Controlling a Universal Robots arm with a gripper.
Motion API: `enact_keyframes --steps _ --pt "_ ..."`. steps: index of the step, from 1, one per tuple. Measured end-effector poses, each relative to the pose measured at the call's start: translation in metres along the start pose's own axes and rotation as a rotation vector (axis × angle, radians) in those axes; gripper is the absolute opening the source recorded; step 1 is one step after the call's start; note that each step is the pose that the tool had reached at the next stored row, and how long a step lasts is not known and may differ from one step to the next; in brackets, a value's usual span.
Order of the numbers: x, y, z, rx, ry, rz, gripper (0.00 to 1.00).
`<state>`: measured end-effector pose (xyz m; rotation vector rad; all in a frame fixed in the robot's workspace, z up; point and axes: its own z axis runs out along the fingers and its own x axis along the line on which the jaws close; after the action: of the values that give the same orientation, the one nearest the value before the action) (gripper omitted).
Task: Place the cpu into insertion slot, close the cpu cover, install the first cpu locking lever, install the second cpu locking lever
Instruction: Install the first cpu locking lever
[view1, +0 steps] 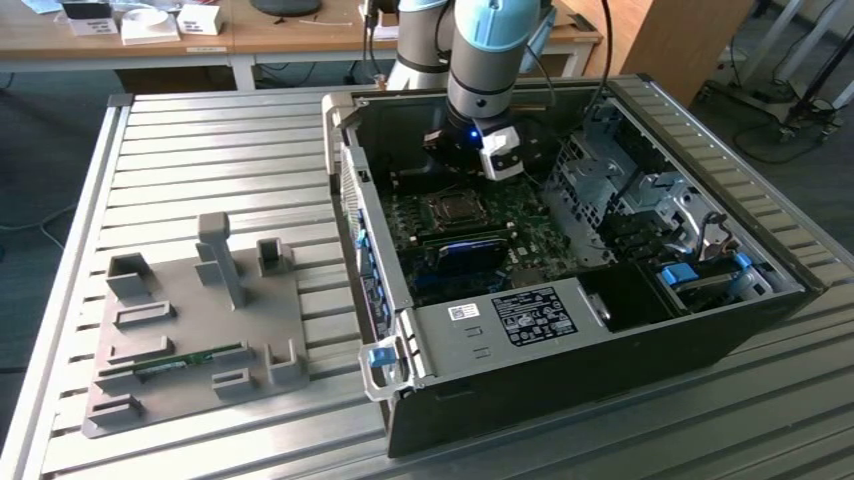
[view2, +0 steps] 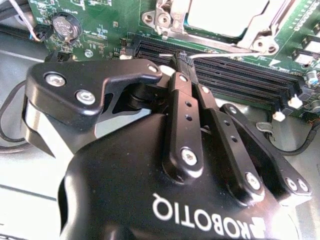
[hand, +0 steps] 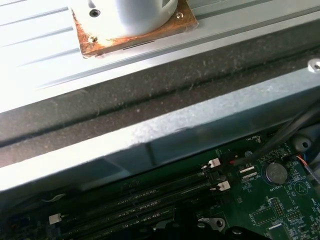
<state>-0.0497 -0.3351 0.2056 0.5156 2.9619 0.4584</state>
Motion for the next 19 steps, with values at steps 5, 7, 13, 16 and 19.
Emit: enact_keyframes --steps 5,7,13,16,19 --pt "0.0003 -0.0007 0.002 0.0029 -0.0021 -0.001 0.11" --pt "0.0004 -0.0011 0.0028 0.0067 -0.0034 -0.002 0.11" --pt "0.0005 -0.0021 0.0059 0.0327 -0.0123 -0.006 0.11" --pt "0.0006 -0.0022 0.0061 0.0333 -0.0126 -0.006 0.11" --pt "0.0007 -0.0022 0.0061 0.0334 -0.0127 -0.006 0.11"
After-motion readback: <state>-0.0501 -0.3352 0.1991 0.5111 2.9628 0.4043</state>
